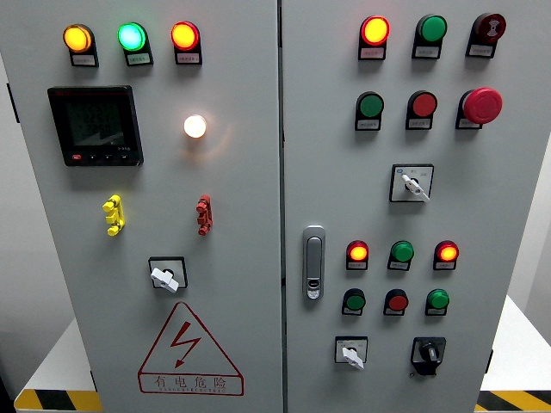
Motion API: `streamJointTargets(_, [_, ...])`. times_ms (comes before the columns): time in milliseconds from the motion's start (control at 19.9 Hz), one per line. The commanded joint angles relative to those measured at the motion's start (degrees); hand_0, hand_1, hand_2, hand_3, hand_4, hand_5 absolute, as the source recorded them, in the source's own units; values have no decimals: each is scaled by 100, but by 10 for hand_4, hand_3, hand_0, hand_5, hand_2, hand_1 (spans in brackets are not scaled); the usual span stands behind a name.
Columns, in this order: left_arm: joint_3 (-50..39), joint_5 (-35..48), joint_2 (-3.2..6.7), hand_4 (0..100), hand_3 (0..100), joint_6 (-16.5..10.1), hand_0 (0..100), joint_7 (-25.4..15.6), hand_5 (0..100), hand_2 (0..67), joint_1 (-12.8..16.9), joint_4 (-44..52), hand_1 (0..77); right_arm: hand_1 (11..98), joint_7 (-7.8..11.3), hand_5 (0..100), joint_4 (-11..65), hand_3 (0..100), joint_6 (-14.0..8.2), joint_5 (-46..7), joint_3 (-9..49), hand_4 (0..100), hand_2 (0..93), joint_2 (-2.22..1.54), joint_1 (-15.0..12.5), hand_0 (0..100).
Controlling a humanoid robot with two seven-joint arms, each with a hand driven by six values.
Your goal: Trip black knob to open circuit
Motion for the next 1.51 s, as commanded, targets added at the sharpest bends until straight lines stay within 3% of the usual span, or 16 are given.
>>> streamJointTargets(0, [2,0,0,66,214,0,0,0,16,127,0,2,35,351,0,106,0,92,0,6,-33,46,69,1,0,740])
streamJointTargets(201, [2,0,0,66,214,0,0,0,16,127,0,-7,34,351,0,105,87,92,-9,-221,281,46,69,-8,9,740])
streamJointTargets(251, [2,0,0,66,213,0,0,0,16,127,0,2,34,351,-9,105,149,92,-9,-597,709,46,68,1,0,740])
streamJointTargets(402, [2,0,0,66,213,0,0,0,16,127,0,2,34,352,-79,104,176,94,9,-2458,2273,46,68,1,-35,739])
streamJointTargets(502, [-7,0,0,66,213,0,0,0,16,127,0,-7,36,352,-342,103,350,96,87,-3452,3379,46,68,-8,-193,739])
streamJointTargets(603, [2,0,0,66,213,0,0,0,16,127,0,-7,35,351,-448,103,439,96,193,-4201,4060,46,67,-8,-211,739])
streamJointTargets(804, [2,0,0,66,213,0,0,0,16,127,0,2,36,348,-580,102,730,95,150,-4424,4195,44,66,-17,-211,740])
streamJointTargets(904, [2,0,0,66,213,0,0,0,16,127,0,2,36,343,-589,101,800,94,167,-4415,4168,44,65,-87,-211,744])
streamJointTargets(954, [2,0,0,66,213,0,0,0,16,127,0,2,36,341,-589,100,800,93,167,-4406,4203,43,65,-96,-202,746])
streamJointTargets(1055, [-7,0,0,66,213,0,0,0,16,127,0,-7,36,338,-589,99,878,91,132,-4502,4317,43,63,-43,-185,748])
streamJointTargets(1205, [-7,0,0,66,213,0,0,0,16,127,0,2,38,338,-589,98,1229,93,53,-4686,4913,42,63,-34,-79,749])
streamJointTargets(1306, [2,0,0,66,213,0,0,0,16,127,0,-7,37,338,-589,98,1511,95,44,-5701,6069,42,63,-34,-44,748])
streamJointTargets(1356, [2,0,0,66,213,0,0,0,16,127,0,2,38,339,-581,99,1686,97,70,-6516,6623,42,63,-26,-18,747])
streamJointTargets(1457, [2,0,0,66,213,0,0,0,16,127,0,2,37,339,-528,99,2089,100,70,-7042,7049,43,63,-26,-9,748])
